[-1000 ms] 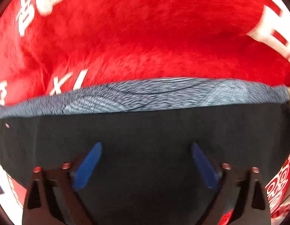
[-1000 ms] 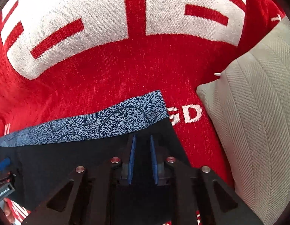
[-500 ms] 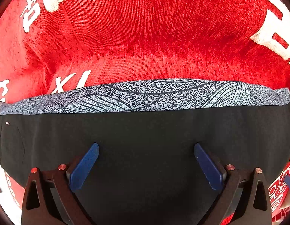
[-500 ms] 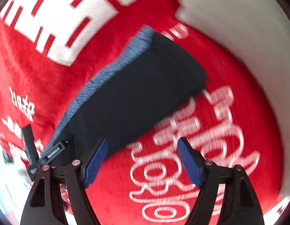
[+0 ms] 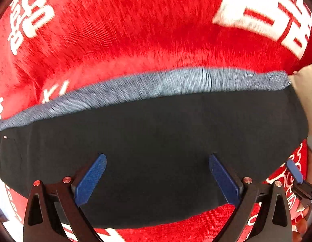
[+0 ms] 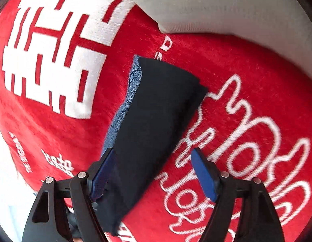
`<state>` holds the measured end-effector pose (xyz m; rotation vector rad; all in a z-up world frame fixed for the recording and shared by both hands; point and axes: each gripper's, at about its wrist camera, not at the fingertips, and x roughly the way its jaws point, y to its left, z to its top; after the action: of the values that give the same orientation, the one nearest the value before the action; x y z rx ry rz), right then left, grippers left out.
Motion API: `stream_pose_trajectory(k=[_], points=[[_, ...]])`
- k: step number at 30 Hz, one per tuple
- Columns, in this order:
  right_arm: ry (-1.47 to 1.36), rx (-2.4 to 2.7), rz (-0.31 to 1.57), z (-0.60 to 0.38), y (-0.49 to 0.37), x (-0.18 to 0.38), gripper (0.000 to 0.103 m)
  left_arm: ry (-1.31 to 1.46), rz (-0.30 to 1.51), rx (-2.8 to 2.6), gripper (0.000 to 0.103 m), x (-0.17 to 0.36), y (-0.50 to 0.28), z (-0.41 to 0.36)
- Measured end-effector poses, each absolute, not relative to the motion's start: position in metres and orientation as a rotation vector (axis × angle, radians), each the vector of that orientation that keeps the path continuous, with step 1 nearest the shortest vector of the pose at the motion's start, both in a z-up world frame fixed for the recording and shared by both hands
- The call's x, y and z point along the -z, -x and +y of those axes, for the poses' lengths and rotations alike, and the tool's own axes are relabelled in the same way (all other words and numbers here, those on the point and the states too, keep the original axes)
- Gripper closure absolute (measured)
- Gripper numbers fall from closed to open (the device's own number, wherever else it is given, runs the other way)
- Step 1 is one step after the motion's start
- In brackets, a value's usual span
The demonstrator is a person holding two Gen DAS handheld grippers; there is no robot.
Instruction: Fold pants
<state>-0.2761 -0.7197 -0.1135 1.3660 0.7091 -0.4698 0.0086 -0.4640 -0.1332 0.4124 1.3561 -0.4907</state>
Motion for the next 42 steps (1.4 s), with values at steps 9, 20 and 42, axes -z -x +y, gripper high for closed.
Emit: stream_pose_trajectory(k=[9,20,42], points=[[-1.385,0.438,0.557,-0.713,0.240,0.123,0.022,-0.392,1.339,0.495,0.001,0.141,-0.004,-0.466],[-1.443,0.472,0.739,-0.733,0.218,0.133,0.089,-0.367,1.331,0.638,0.065,0.106,0.005,-0.486],[-0.792,0.401,0.875,-0.656,0.141,0.022,0.090,-0.365,1.173,0.745,0.067,0.127,0.050,-0.478]])
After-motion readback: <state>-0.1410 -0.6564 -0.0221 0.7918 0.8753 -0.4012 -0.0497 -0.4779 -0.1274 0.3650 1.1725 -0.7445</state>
